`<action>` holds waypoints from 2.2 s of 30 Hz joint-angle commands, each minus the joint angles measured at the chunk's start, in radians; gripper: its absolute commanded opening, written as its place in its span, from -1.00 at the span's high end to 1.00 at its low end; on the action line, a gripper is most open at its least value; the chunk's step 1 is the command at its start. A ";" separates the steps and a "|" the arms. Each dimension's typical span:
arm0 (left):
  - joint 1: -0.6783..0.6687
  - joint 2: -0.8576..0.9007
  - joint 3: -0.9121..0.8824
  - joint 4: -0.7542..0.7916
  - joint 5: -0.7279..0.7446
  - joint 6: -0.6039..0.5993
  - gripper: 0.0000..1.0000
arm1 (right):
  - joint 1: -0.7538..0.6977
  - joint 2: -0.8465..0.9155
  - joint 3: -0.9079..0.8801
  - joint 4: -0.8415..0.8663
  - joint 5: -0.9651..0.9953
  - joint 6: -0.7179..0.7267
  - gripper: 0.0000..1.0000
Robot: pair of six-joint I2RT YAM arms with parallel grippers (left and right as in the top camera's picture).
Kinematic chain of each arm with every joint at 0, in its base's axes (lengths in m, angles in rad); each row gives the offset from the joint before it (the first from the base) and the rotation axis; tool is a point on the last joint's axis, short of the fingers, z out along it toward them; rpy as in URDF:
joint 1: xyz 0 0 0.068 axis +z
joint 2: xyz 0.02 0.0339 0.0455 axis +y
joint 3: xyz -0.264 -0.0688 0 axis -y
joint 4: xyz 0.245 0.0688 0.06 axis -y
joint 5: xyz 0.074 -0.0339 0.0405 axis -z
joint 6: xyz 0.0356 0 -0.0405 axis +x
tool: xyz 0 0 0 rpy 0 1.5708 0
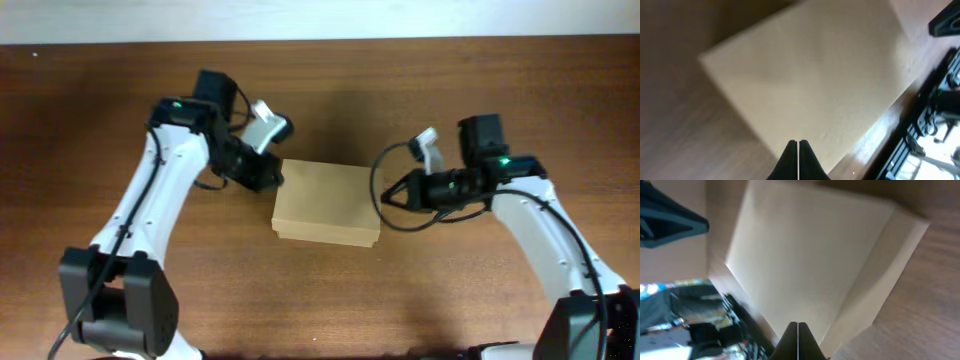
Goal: Pack container
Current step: 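Press down on the closed lid with both grippers, then lift both grippers off the closed box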
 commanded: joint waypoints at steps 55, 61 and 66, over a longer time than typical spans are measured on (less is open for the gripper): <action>0.071 -0.388 -0.341 0.298 -0.216 -0.314 0.96 | 0.122 0.106 0.114 -0.019 0.601 0.157 0.92; 0.071 -0.388 -0.345 0.298 -0.216 -0.328 0.96 | 0.122 0.176 0.114 0.101 0.498 0.157 0.92; 0.071 -0.388 -0.345 0.298 -0.216 -0.328 0.96 | 0.122 0.182 0.114 0.171 0.475 0.157 0.93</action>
